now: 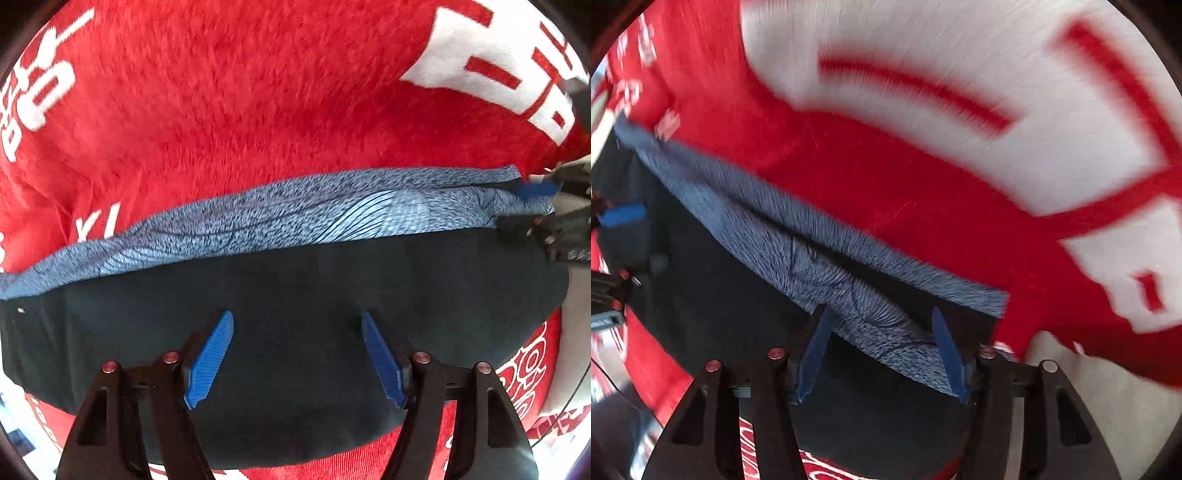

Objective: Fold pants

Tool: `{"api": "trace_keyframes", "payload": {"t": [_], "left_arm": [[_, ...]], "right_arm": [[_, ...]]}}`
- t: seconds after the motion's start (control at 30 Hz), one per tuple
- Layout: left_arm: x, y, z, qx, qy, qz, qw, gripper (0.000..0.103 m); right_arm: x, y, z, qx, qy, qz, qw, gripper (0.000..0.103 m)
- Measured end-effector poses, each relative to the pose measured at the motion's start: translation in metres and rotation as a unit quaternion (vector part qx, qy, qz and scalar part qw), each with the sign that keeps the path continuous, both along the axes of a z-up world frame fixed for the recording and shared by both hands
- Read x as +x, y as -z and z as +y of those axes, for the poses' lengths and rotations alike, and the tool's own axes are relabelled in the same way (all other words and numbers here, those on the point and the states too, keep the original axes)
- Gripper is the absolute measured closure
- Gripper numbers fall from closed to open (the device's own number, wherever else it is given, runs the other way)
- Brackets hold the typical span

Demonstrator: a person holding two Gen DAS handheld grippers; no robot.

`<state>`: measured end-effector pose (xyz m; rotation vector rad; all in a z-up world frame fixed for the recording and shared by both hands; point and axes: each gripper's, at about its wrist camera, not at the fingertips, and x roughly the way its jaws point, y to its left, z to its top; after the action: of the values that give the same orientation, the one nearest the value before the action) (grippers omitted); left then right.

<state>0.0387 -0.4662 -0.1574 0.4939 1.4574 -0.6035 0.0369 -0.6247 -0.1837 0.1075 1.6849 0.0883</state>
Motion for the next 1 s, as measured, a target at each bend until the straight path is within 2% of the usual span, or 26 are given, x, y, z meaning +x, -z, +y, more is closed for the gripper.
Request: {"api": "trace_keyframes", "payload": {"t": [0.07,0.17,0.27,0.33,0.37,0.43,0.47,0.5,0.53,0.57,0.6,0.63,0.67,0.7,0.73,0.8,0.83,0.9,1.0], "left_arm": [[0.001,0.001,0.002,-0.001,-0.009,0.004,0.9999,0.030],[0.003,-0.007,0.003,-0.012,-0.015,-0.005,0.9998,0.030],[0.012,-0.016,0.003,-0.027,-0.015,-0.027,0.9992,0.030],[0.019,-0.008,-0.001,-0.018,-0.016,-0.029,0.9993,0.028],[0.022,0.001,-0.003,-0.009,-0.017,-0.024,0.9995,0.028],[0.026,0.016,-0.004,0.012,-0.019,-0.017,0.9996,0.027],[0.027,0.015,-0.003,0.008,-0.023,-0.017,0.9996,0.027],[0.028,0.011,-0.002,0.005,-0.025,-0.017,0.9995,0.027],[0.029,0.006,0.001,0.001,-0.025,-0.021,0.9995,0.027],[0.034,0.002,0.005,-0.001,-0.026,-0.029,0.9993,0.027],[0.037,-0.003,0.007,-0.002,-0.027,-0.036,0.9990,0.027],[0.041,-0.007,0.013,-0.003,-0.032,-0.043,0.9986,0.027],[0.045,-0.008,0.019,-0.002,-0.037,-0.045,0.9983,0.027],[0.049,-0.006,0.023,0.002,-0.043,-0.043,0.9982,0.027],[0.055,0.000,0.028,0.011,-0.050,-0.038,0.9980,0.027],[0.065,0.010,0.033,0.015,-0.060,-0.025,0.9978,0.027],[0.067,0.015,0.033,0.013,-0.063,-0.022,0.9977,0.024],[0.071,0.018,0.033,0.014,-0.058,-0.040,0.9974,0.019],[0.079,0.020,0.027,0.011,-0.054,-0.059,0.9967,0.019]], "right_arm": [[0.002,-0.005,0.002,0.003,0.000,-0.006,1.000,0.100],[0.005,-0.027,-0.005,-0.009,0.038,-0.037,0.999,0.100],[0.014,-0.034,-0.015,-0.013,0.075,-0.059,0.995,0.100],[0.021,-0.021,-0.017,-0.009,0.078,-0.042,0.996,0.100],[0.022,-0.005,-0.013,-0.010,0.068,-0.016,0.998,0.099],[0.021,-0.002,-0.010,-0.021,0.069,-0.024,0.997,0.088],[0.016,-0.013,-0.011,-0.034,0.088,-0.038,0.995,0.080],[0.008,-0.022,-0.012,-0.038,0.105,-0.052,0.992,0.056],[-0.002,-0.034,-0.016,-0.042,0.126,-0.069,0.989,0.045],[-0.015,-0.047,-0.021,-0.046,0.152,-0.087,0.983,0.041],[-0.036,-0.058,-0.029,-0.043,0.191,-0.095,0.976,0.041],[-0.048,-0.062,-0.033,-0.039,0.214,-0.095,0.971,0.046],[-0.069,-0.064,-0.039,-0.032,0.256,-0.089,0.962,0.056],[-0.088,-0.062,-0.042,-0.028,0.288,-0.076,0.954,0.082],[-0.096,-0.060,-0.045,-0.028,0.303,-0.068,0.950,0.090],[-0.116,-0.050,-0.044,-0.027,0.331,-0.062,0.941,0.090],[-0.119,-0.045,-0.041,-0.025,0.334,-0.060,0.940,0.090],[-0.114,-0.033,-0.040,-0.029,0.325,-0.058,0.944,0.090],[-0.097,-0.023,-0.041,-0.059,0.310,-0.063,0.947,0.094]]}}
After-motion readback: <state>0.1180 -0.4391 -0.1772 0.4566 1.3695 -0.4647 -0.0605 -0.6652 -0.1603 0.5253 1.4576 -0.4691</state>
